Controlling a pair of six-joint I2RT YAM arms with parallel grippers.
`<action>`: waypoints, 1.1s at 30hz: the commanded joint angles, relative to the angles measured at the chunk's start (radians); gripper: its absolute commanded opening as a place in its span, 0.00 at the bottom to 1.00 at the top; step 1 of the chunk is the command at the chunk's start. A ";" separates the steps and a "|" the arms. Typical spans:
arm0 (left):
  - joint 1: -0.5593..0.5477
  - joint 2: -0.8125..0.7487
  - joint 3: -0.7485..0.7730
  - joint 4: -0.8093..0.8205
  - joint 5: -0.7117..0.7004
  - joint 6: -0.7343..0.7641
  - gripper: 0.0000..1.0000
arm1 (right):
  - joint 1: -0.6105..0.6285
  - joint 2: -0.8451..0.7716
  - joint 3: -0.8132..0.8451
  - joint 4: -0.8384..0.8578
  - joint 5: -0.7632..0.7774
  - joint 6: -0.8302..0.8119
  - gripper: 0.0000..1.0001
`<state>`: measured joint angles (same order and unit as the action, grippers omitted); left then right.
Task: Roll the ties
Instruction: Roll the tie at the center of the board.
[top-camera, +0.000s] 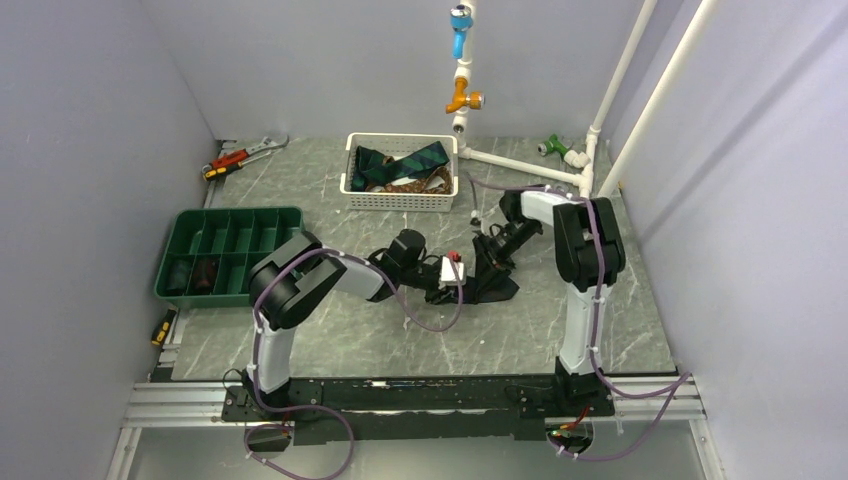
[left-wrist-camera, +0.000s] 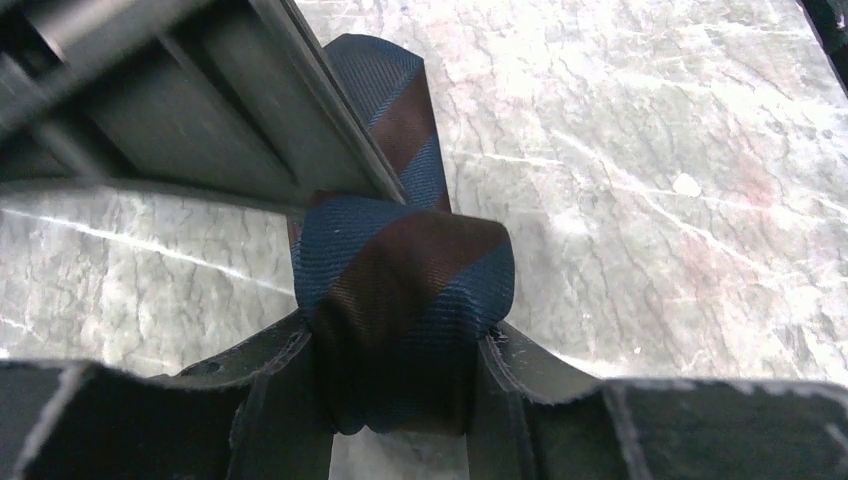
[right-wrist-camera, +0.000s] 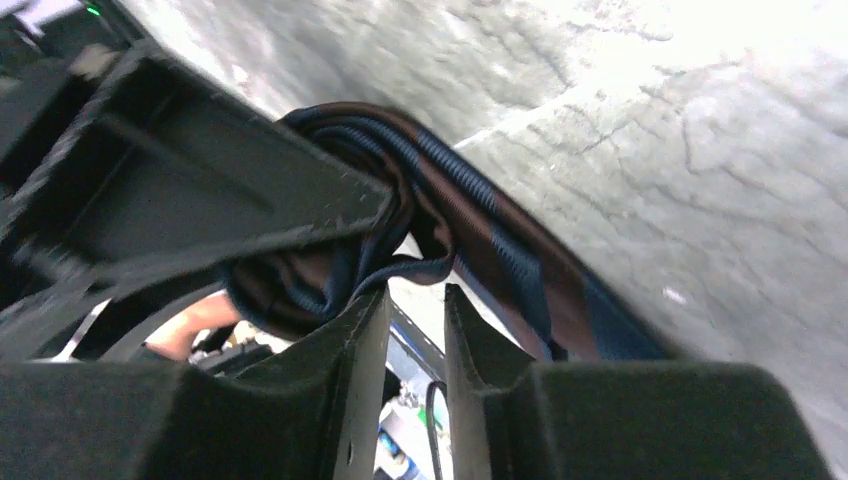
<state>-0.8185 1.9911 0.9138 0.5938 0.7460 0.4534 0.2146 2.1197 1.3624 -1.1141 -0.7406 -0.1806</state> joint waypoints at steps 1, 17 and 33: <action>0.024 0.014 -0.044 -0.105 0.072 0.009 0.16 | -0.045 -0.113 -0.001 0.060 -0.167 -0.011 0.31; 0.031 -0.105 -0.135 0.103 -0.055 -0.255 0.18 | 0.000 0.001 -0.095 0.229 0.291 -0.010 0.23; 0.053 -0.093 -0.187 0.020 -0.272 -0.175 0.21 | -0.003 -0.002 -0.067 0.207 0.327 -0.043 0.24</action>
<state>-0.8017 1.8912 0.7158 0.7918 0.6010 0.2203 0.2306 2.0819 1.2991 -0.9939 -0.6922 -0.1394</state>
